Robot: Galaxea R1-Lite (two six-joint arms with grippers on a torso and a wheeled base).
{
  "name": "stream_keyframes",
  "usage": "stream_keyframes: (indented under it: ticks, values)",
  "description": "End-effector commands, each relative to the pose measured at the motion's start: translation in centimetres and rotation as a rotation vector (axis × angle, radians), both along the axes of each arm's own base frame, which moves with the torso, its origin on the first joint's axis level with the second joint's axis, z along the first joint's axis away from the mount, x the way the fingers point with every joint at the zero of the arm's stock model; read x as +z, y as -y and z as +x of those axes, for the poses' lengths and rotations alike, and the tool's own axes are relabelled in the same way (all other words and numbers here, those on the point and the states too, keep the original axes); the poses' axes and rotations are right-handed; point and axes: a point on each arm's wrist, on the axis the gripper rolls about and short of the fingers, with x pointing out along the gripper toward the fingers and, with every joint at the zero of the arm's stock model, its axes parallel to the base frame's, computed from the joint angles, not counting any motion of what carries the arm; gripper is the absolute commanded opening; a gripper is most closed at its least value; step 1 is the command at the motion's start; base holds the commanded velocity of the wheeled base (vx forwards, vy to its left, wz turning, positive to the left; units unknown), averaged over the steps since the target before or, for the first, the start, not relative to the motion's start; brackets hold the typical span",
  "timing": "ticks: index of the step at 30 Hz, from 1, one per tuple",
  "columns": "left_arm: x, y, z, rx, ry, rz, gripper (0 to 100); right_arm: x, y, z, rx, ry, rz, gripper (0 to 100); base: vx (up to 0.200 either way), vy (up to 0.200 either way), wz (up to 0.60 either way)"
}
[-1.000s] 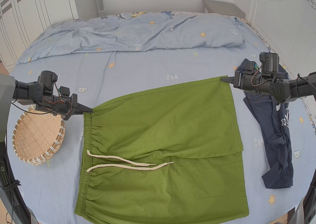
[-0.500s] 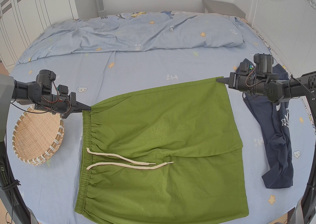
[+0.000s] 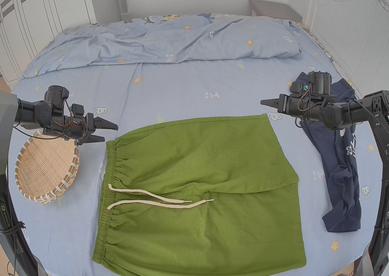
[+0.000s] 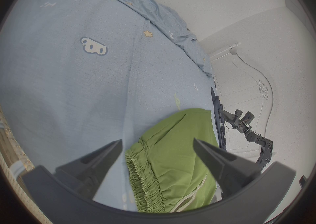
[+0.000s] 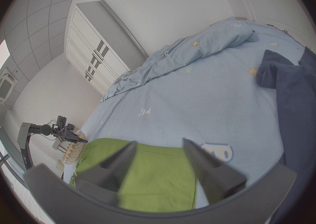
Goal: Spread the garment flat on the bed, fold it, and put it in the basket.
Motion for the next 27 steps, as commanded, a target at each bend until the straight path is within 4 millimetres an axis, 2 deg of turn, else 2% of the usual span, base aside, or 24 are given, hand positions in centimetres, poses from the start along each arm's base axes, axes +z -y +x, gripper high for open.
stream_keyframes:
  ticks: [1, 3, 5, 7, 9, 11, 12, 13, 15, 19, 21, 25, 26, 27]
  values:
    - [0.2, 0.0, -0.2, 0.000, 0.002, 0.000, 100, -0.3, -0.1, 0.2, 0.001, -0.005, 0.003, 100, 0.000, 0.000, 0.00]
    - [0.5, 0.0, -0.4, -0.002, 0.008, 0.000, 100, 0.0, -0.1, 0.2, 0.000, 0.003, 0.005, 100, 0.000, 0.000, 0.00]
    - [2.3, 0.4, -1.4, -0.006, 0.042, 0.003, 100, 0.7, 0.3, 0.1, -0.009, 0.018, 0.008, 100, 0.000, 0.000, 0.00]
    - [2.7, 0.6, -1.7, -0.009, 0.049, 0.004, 100, 1.1, 0.5, -0.1, -0.013, 0.025, 0.010, 100, 0.000, 0.000, 0.00]
    - [4.5, 1.1, -3.2, -0.017, 0.080, 0.007, 100, 3.1, 1.1, -1.4, -0.034, 0.034, 0.027, 100, 0.000, 0.000, 0.00]
    - [5.5, 1.4, -4.7, -0.014, 0.083, 0.002, 100, 3.9, 1.5, -2.9, -0.046, 0.017, 0.046, 100, 0.000, 0.000, 0.00]
    - [5.5, 1.4, -4.7, -0.014, 0.083, 0.002, 100, 3.9, 1.5, -2.9, -0.046, 0.017, 0.046, 100, 0.000, 0.000, 0.00]
    - [6.6, 1.6, -7.2, 0.012, 0.062, -0.025, 100, 4.5, 1.7, -5.1, -0.049, -0.007, 0.051, 100, 0.000, 0.000, 0.00]
    - [6.7, 1.7, -9.5, 0.030, 0.031, -0.043, 100, 4.1, 1.8, -7.7, -0.047, -0.056, 0.046, 100, 0.000, 0.000, 0.00]
    - [5.7, 2.0, -13.1, 0.042, -0.044, -0.064, 100, 2.5, 2.3, -11.5, -0.050, -0.141, 0.036, 100, 0.000, 0.000, 0.00]
    - [3.4, 2.8, -16.2, 0.051, -0.165, -0.100, 100, 0.7, 2.4, -14.4, -0.047, -0.203, 0.030, 100, 0.000, 0.000, 0.00]
    - [0.5, 3.1, -20.2, 0.072, -0.283, -0.125, 100, -1.6, 2.9, -18.8, -0.047, -0.227, 0.028, 100, 0.000, 0.000, 0.00]
    - [0.5, 3.1, -20.2, 0.072, -0.283, -0.125, 100, -1.6, 2.9, -18.8, -0.047, -0.227, 0.028, 100, 0.000, 0.000, 0.00]
    - [-0.6, 3.1, -21.5, 0.085, -0.321, -0.133, 100, -2.6, 3.1, -20.8, -0.050, -0.228, 0.029, 100, 0.000, 0.000, 0.00]
